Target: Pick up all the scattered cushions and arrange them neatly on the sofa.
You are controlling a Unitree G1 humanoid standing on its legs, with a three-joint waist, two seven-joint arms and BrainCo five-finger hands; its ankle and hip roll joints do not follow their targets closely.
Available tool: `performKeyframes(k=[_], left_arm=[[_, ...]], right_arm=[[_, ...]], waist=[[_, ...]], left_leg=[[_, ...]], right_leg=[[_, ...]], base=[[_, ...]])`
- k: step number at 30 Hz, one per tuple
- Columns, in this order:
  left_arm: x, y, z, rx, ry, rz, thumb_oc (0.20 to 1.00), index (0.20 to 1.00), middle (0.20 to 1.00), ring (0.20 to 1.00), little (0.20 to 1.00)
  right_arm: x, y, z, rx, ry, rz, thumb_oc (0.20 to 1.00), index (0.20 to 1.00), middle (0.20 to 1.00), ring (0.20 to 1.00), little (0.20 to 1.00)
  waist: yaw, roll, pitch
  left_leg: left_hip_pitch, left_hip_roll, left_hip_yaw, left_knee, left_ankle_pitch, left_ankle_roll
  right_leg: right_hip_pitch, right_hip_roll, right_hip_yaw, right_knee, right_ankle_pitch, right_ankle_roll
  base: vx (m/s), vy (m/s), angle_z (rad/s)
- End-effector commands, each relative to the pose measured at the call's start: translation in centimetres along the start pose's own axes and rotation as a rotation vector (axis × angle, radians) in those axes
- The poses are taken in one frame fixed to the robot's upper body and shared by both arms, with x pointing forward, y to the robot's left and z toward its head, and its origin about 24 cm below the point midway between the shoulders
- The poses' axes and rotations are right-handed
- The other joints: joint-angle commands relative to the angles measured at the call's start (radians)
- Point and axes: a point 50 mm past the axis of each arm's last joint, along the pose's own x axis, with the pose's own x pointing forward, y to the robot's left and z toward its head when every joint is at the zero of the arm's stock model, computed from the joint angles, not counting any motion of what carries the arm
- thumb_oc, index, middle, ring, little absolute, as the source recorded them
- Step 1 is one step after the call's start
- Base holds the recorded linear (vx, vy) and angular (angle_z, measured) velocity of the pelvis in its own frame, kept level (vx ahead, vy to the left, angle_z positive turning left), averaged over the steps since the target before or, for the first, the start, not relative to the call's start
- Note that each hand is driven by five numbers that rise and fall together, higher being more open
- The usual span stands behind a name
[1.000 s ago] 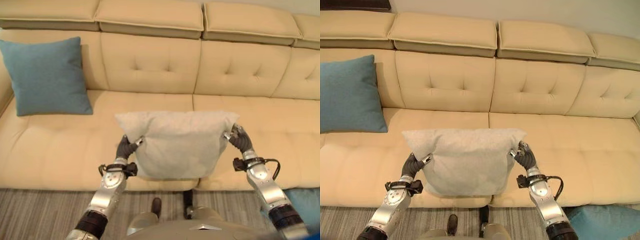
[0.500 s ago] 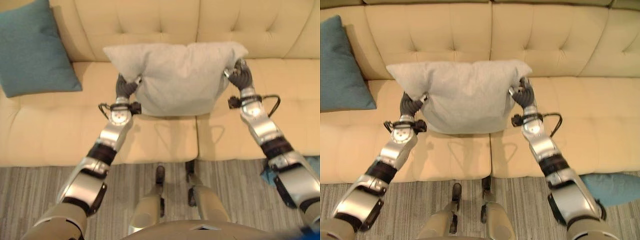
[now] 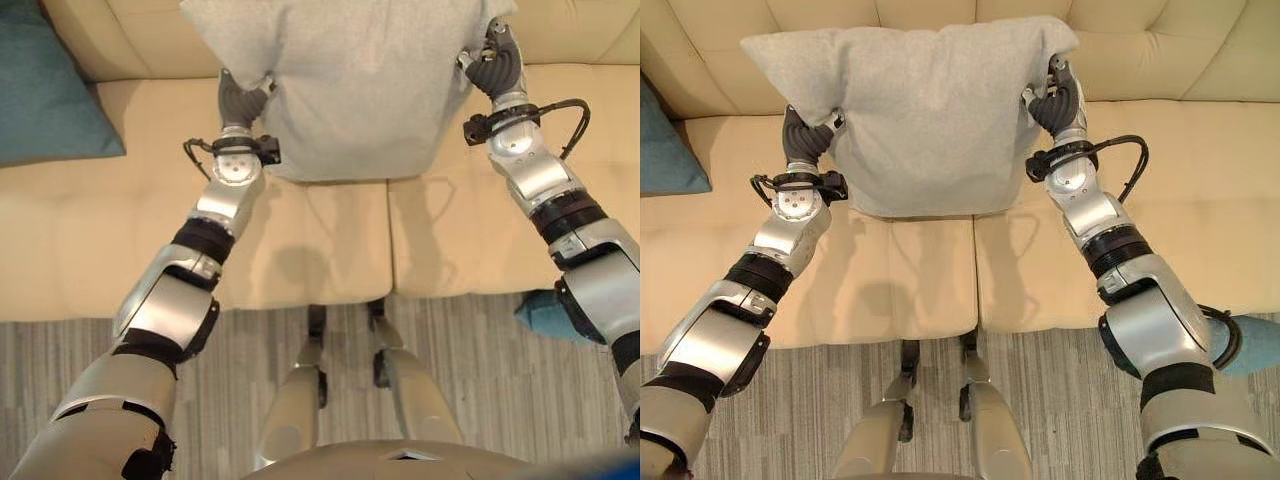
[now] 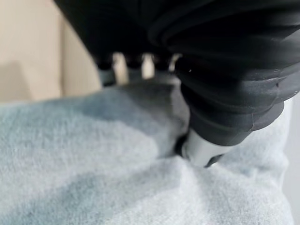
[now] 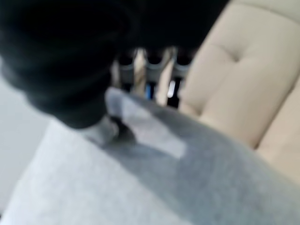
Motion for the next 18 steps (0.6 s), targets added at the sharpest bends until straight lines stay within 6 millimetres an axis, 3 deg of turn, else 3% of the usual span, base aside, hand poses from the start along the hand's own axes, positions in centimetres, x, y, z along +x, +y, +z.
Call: performKeyframes(k=[1,2,3,8,11,18], left_arm=[[2.3,-1.9,5.9,-0.019,-0.207,-0.045,0.633,0.633,0.633,0.633,0.633],[2.6,-1.9,6.3,-0.017,-0.212,-0.035,1.0,1.0,1.0,1.0,1.0],[2.8,-1.8,6.4,-0.013,-0.207,-0.028,1.0,1.0,1.0,1.0,1.0],[3.7,-1.1,6.9,0.022,-0.187,0.009,1.0,1.0,1.0,1.0,1.0],[4.7,1.8,6.9,0.134,-0.149,0.058,1.0,1.0,1.0,1.0,1.0],[5.0,5.9,6.6,0.195,-0.11,0.117,1.0,1.0,1.0,1.0,1.0]], right_arm=[[2.1,-0.3,4.0,-0.028,-0.126,-0.005,0.473,0.473,0.473,0.473,0.473],[2.3,-0.6,4.0,-0.052,-0.119,-0.016,0.774,0.774,0.774,0.774,0.774],[2.6,-1.0,4.0,-0.08,-0.111,-0.023,1.0,1.0,1.0,1.0,1.0],[3.4,-2.6,3.6,-0.147,-0.06,-0.062,1.0,1.0,1.0,1.0,1.0],[3.6,-4.2,2.7,-0.222,-0.014,-0.082,1.0,1.0,1.0,1.0,1.0],[3.5,-6.6,1.4,-0.227,0.034,-0.124,1.0,1.0,1.0,1.0,1.0]], waist=[[0.028,-0.014,-0.033],[0.03,-0.012,-0.03],[0.032,-0.009,-0.03],[0.04,-0.003,-0.028],[0.043,0.002,-0.027],[0.035,0.005,-0.037]], left_leg=[[-0.069,0.003,-0.039,-0.002,0.06,-0.095],[-0.083,0.002,-0.043,-0.002,0.066,-0.098],[-0.096,0.001,-0.044,-0.002,0.071,-0.1],[-0.132,-0.002,-0.059,-0.002,0.085,-0.104],[-0.129,-0.001,-0.067,-0.002,0.087,-0.107],[-0.114,-0.004,-0.062,-0.002,0.083,-0.108]], right_leg=[[-0.008,-0.027,-0.005,0.005,-0.039,0.148],[-0.02,-0.028,-0.007,0.005,-0.036,0.149],[-0.03,-0.028,-0.008,0.005,-0.035,0.149],[-0.063,-0.029,-0.016,0.005,-0.029,0.151],[-0.058,-0.024,-0.014,0.005,-0.034,0.149],[-0.046,-0.029,-0.013,0.005,-0.033,0.151]], base=[[0.0,-0.061,0.15],[0.01,-0.042,0.2],[0.0,-0.025,0.19],[0.0,-0.011,0.07],[0.01,-0.003,0.0],[0.0,0.001,0.0]])
